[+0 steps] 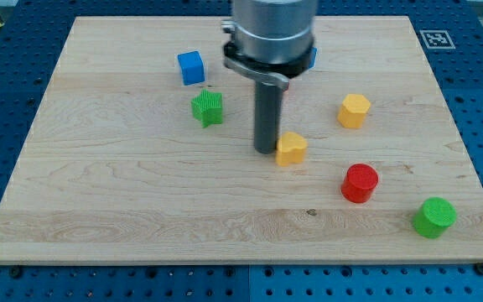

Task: Push the yellow heart and the red circle closer to the green circle

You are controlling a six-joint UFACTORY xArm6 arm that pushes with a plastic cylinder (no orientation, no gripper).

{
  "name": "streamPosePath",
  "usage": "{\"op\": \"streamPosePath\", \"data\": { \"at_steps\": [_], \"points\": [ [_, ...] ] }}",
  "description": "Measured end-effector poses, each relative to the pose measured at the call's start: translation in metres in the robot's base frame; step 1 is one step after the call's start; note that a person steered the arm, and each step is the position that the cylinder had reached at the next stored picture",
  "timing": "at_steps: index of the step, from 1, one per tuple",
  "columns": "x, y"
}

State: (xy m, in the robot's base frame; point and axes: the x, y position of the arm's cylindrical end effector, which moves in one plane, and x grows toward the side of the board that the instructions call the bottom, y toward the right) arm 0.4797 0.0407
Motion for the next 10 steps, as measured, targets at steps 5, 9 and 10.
{"op": "streamPosePath", "data": {
  "at_steps": [5, 9, 10],
  "points": [
    [0.019, 0.034],
    [0.027, 0.072],
    [0.024, 0.001]
  ]
}}
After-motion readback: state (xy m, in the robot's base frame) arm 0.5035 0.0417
